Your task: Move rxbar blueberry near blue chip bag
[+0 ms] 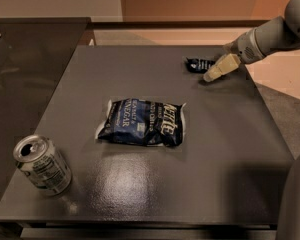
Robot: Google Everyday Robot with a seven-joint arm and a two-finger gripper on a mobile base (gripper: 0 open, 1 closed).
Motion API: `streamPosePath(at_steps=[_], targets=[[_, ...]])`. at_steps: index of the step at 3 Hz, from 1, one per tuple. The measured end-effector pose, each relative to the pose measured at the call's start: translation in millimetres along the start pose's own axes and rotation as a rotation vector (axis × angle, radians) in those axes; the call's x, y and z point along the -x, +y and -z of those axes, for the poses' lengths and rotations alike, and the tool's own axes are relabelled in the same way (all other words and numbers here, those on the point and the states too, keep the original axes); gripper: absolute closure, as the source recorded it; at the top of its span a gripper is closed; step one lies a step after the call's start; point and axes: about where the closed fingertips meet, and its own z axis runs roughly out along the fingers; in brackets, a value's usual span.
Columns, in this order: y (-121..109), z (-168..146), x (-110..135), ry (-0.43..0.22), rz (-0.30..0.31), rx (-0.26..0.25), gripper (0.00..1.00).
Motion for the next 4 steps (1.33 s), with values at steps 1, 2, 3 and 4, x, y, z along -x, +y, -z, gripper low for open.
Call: streamPosePath(at_steps=[1, 2, 3, 4], targets=[[1.7, -4.4, -3.1, 0.006, 0.001, 0.013, 0.0], [4.0, -8.6, -6.5, 0.016, 0.007, 0.026, 0.18], [5.4, -11.0, -9.8, 0.025, 0.009, 0.037, 0.42], [6.3, -12.8, -11.6, 0.028, 0.012, 0.043, 0.65]])
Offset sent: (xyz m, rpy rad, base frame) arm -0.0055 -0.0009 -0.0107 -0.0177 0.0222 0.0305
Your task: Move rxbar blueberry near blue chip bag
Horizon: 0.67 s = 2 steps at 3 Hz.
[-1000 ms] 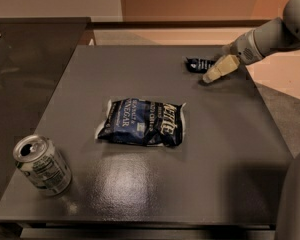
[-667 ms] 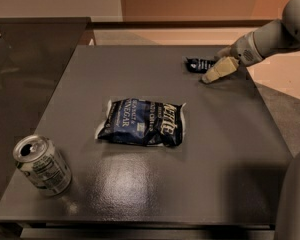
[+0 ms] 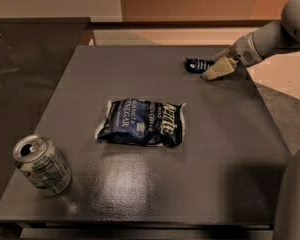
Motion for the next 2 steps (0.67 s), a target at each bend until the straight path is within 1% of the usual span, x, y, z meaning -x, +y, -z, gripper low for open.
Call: streamPosePath(at_steps=[1, 2], targets=[[0.0, 1.1, 1.1, 0.0, 0.0, 0.0, 0.87], [0.0, 2.9, 2.9, 0.0, 0.0, 0.0, 1.0]])
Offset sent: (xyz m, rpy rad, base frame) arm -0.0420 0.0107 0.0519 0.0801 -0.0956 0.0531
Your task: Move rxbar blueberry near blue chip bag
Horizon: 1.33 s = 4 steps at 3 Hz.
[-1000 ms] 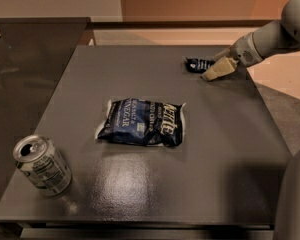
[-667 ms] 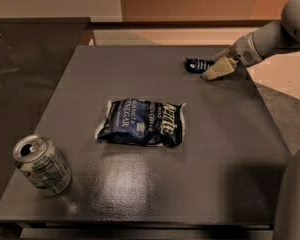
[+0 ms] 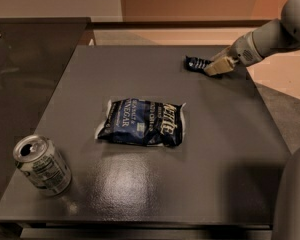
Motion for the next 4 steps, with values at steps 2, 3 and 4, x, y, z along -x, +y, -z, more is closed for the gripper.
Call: streamPosePath(at_steps=[2, 3, 4], targets=[[0.3, 0.8, 0.7, -0.001, 0.0, 0.0, 1.0], [0.4, 0.8, 0.8, -0.001, 0.001, 0.0, 1.0], [31.2, 24.6, 17.4, -0.06, 0.042, 0.035, 1.0]])
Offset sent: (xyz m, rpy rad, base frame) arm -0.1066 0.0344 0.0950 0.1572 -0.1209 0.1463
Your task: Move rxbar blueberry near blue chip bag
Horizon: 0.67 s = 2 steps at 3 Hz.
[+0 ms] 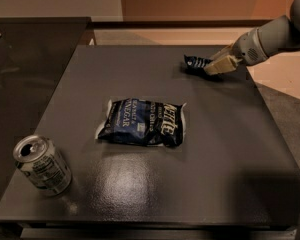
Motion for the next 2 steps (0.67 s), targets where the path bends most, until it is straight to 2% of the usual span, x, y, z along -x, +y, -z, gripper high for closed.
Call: streamPosePath(at_steps=[1, 2], targets=[[48.8, 36.6, 29.6, -0.092, 0.066, 0.042, 1.0], [81.7, 65.5, 51.6, -0.148, 0.124, 0.055, 1.0]])
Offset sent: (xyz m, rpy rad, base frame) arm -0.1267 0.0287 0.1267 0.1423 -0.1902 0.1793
